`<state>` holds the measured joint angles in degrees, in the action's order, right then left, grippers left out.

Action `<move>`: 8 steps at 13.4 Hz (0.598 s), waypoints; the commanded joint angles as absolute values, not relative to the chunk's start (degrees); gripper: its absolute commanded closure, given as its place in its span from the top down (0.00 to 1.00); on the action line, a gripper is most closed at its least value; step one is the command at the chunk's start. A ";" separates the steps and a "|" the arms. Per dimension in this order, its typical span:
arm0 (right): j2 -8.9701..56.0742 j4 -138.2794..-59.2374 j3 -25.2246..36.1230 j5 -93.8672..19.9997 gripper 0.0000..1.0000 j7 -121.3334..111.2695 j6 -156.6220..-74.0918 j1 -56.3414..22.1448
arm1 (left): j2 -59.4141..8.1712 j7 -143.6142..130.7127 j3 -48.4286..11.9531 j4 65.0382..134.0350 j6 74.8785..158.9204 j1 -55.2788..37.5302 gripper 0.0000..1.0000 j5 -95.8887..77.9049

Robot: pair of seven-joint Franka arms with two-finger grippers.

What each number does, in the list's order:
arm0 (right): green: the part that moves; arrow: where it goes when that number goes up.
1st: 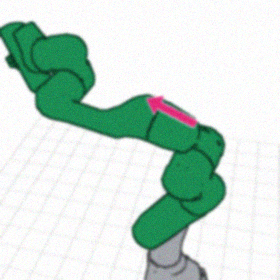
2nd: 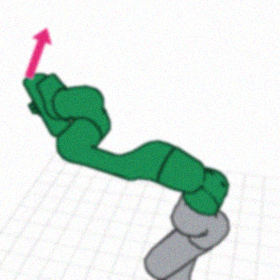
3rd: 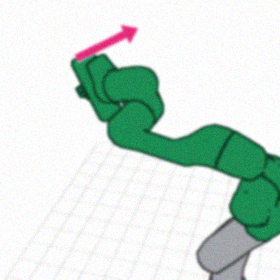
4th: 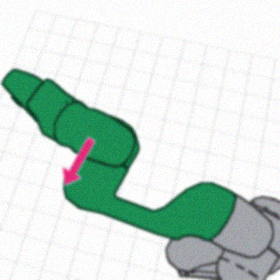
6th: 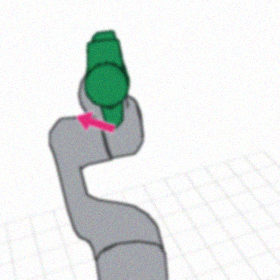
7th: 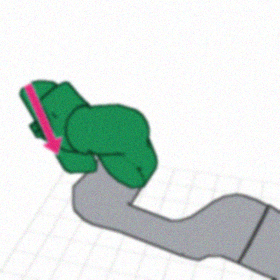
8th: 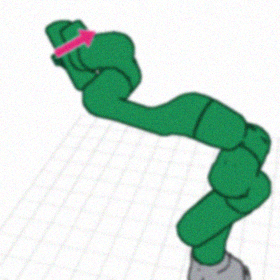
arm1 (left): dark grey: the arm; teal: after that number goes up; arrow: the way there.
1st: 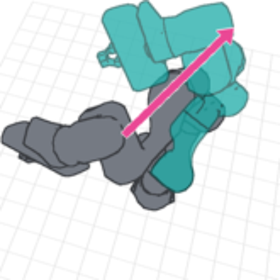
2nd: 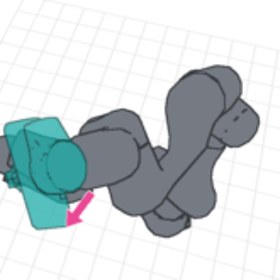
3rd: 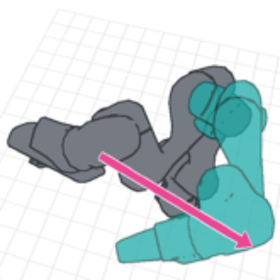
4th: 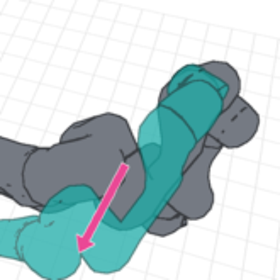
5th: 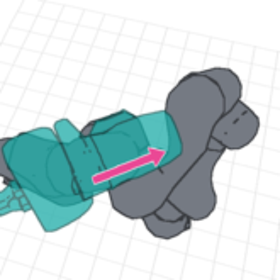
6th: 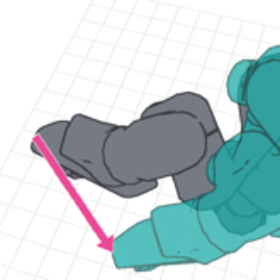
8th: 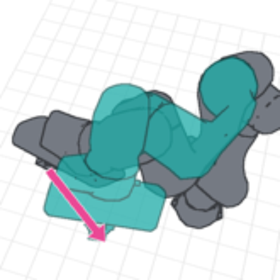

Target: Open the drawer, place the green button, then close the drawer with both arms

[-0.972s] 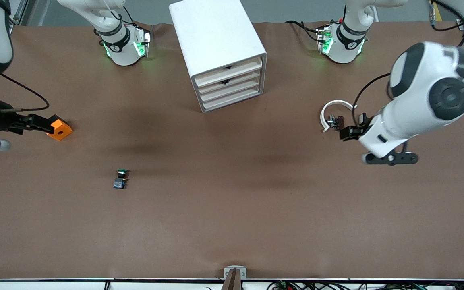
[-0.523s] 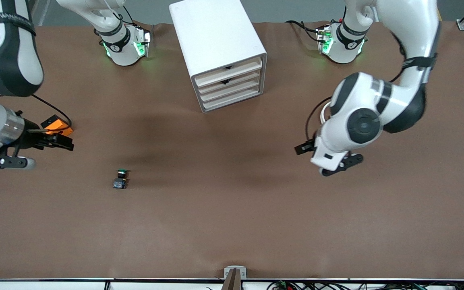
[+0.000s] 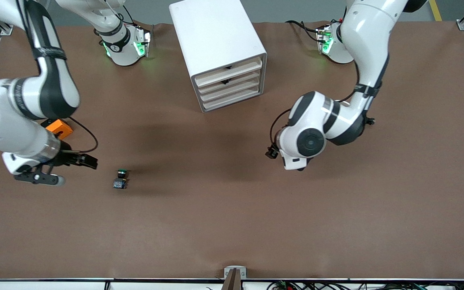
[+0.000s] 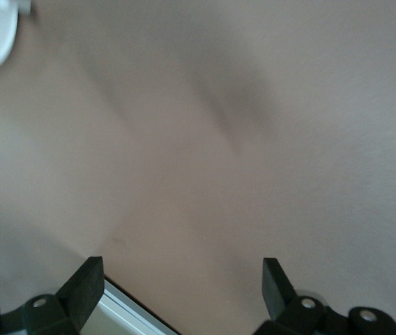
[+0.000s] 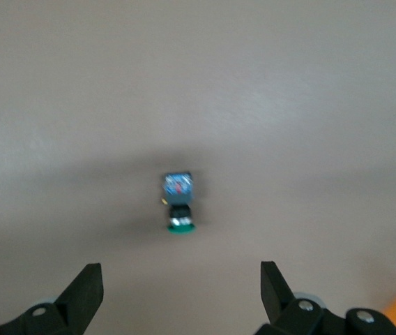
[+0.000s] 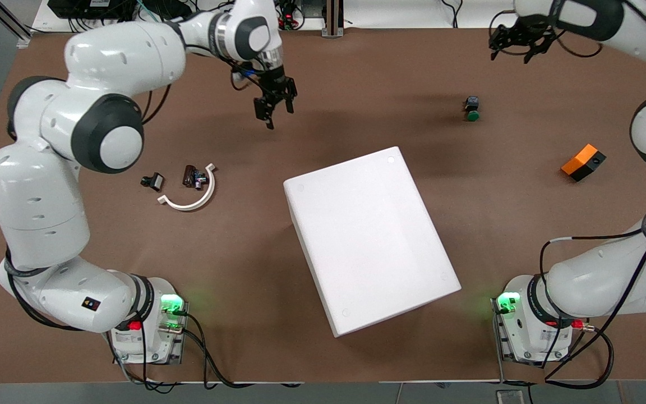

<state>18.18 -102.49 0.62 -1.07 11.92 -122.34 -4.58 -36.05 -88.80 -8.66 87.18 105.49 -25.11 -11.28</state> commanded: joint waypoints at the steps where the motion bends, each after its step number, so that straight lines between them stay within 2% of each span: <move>1: 23.45 -102.57 1.05 -1.06 1.00 13.71 -128.83 -5.89 | -39.28 -105.92 -8.35 84.03 105.56 -28.47 1.00 -12.48; 5: 30.49 -105.55 0.97 -1.41 1.00 13.71 -142.71 -5.89 | -40.69 -125.12 -8.35 84.64 104.16 -31.29 1.00 -18.43; 8: 34.53 -105.56 1.05 -1.14 1.00 13.62 -146.59 -5.98 | -42.80 -129.89 -8.35 84.99 103.10 -34.09 1.00 -27.31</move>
